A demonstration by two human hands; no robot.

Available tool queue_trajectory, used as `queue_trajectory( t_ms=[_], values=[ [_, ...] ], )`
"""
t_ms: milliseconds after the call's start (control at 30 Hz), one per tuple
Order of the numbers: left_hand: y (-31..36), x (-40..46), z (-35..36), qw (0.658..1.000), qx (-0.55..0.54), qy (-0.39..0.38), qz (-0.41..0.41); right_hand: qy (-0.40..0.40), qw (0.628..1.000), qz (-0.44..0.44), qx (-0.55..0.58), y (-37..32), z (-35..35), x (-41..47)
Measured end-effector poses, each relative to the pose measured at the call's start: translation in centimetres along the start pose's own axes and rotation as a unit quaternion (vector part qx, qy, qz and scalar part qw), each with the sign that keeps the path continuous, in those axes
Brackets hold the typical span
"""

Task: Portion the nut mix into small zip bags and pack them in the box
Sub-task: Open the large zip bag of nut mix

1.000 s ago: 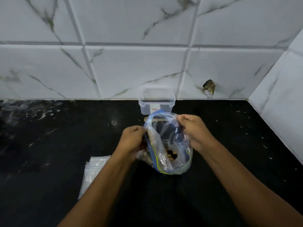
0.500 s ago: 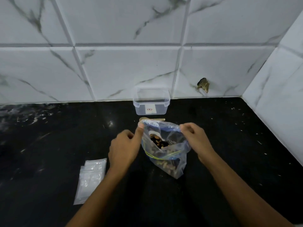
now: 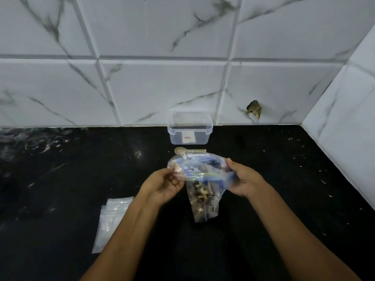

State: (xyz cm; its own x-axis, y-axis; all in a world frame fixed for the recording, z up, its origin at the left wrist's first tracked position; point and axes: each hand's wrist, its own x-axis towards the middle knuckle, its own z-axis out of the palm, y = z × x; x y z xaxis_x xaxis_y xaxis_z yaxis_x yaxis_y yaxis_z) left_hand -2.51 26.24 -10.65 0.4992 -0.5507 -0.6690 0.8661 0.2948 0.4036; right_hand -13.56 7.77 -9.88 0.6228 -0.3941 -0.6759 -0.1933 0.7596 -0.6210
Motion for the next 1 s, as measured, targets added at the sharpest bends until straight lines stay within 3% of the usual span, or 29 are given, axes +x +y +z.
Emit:
queue_trajectory(
  t_ms=[100,233,333,433,500,567,633,733,767,867,900,1000],
  values=[
    [0.6,0.1,0.1,0.997,-0.073,-0.024,-0.013,0.006,0.99,0.058,0.125,0.0,-0.8,0.0],
    [0.6,0.8,-0.2,0.999,0.01,-0.006,-0.044,0.013,0.993,0.044,0.109,2.1,-1.4,0.6],
    [0.8,1.4,-0.8,0.994,0.096,0.037,-0.047,0.1,0.985,0.019,-0.142,3.3,-2.0,0.6],
    [0.1,1.8,-1.4,0.967,0.223,0.115,0.041,0.154,0.903,-0.117,-0.384,2.8,-1.9,0.5],
    [-1.0,1.1,-2.0,0.896,0.357,0.205,0.166,0.149,0.836,-0.258,-0.461,2.1,-1.2,0.6],
    [-2.1,-0.5,-2.5,0.777,0.505,0.23,0.297,0.094,0.777,-0.345,-0.518,1.6,0.2,0.8],
    [-3.1,-1.8,-2.4,0.688,0.637,0.18,0.298,0.025,0.736,-0.344,-0.582,1.4,1.6,1.6],
    [-4.4,-1.1,-2.3,0.614,0.734,0.174,0.232,0.0,0.681,-0.294,-0.671,2.4,3.1,3.0],
    [-4.7,-0.6,-2.3,0.611,0.735,0.179,0.231,0.006,0.672,-0.292,-0.681,2.9,3.2,3.4],
    [-5.1,0.4,-2.2,0.658,0.699,0.175,0.219,0.037,0.688,-0.3,-0.66,3.6,3.5,4.1],
    [-5.1,0.5,-2.0,0.669,0.69,0.174,0.214,0.043,0.723,-0.287,-0.627,3.5,3.5,4.1],
    [-4.8,0.7,-1.6,0.698,0.662,0.166,0.218,0.036,0.894,-0.177,-0.411,2.8,3.5,3.5]
  ],
)
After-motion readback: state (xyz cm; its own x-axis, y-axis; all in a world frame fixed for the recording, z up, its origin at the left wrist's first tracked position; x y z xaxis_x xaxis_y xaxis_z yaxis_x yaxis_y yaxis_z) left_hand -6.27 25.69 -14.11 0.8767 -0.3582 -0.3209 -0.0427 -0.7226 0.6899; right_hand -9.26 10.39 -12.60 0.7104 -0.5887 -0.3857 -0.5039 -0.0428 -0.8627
